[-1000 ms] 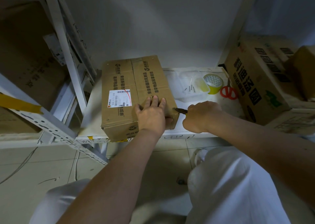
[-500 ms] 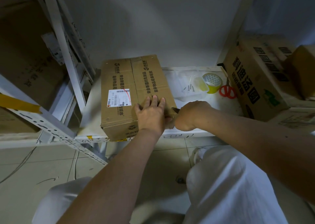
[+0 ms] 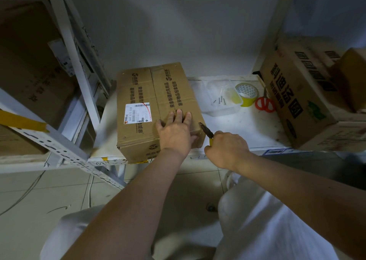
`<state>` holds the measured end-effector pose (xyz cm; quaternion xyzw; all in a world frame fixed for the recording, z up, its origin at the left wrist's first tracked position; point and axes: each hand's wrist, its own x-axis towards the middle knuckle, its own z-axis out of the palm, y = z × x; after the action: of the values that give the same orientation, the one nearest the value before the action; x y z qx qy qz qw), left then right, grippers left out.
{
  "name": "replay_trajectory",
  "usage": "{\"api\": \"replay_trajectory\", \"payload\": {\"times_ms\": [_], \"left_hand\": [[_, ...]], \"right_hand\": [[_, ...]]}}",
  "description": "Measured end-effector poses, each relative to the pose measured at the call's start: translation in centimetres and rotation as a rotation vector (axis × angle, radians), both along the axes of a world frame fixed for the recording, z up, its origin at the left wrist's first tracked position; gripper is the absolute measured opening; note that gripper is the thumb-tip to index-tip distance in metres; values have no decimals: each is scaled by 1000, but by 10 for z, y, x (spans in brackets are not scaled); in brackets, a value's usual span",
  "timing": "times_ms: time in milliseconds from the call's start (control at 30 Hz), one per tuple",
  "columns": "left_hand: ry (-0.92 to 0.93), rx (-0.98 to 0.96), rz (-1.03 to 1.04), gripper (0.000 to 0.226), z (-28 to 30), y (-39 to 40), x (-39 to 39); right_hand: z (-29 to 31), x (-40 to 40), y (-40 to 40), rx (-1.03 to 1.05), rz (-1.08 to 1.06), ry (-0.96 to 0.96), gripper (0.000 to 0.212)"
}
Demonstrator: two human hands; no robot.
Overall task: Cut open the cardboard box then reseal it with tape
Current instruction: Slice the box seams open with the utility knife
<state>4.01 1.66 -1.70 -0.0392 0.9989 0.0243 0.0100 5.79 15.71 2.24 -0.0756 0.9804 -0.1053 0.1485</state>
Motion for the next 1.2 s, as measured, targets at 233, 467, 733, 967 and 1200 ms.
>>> {"api": "replay_trajectory", "payload": {"times_ms": [233,467,733,967,1200], "left_hand": [[-17,-8,-9,76,2,0,2],[-29,-8,-9,77,2,-1,1],[-39,-2,-1,77,5,0,1],[-41,-1,-12,77,4,-1,1],[-27,-16,-14,79,1,-1,2]], "right_hand": [[-17,-3,-1,-198,-133,-113,22],[-15,-2,0,-204,-126,-127,24],[11,-10,3,156,65,-12,32],[12,-11,1,128,89,-11,21],[-7,-5,5,-39,-2,-1,23]]}}
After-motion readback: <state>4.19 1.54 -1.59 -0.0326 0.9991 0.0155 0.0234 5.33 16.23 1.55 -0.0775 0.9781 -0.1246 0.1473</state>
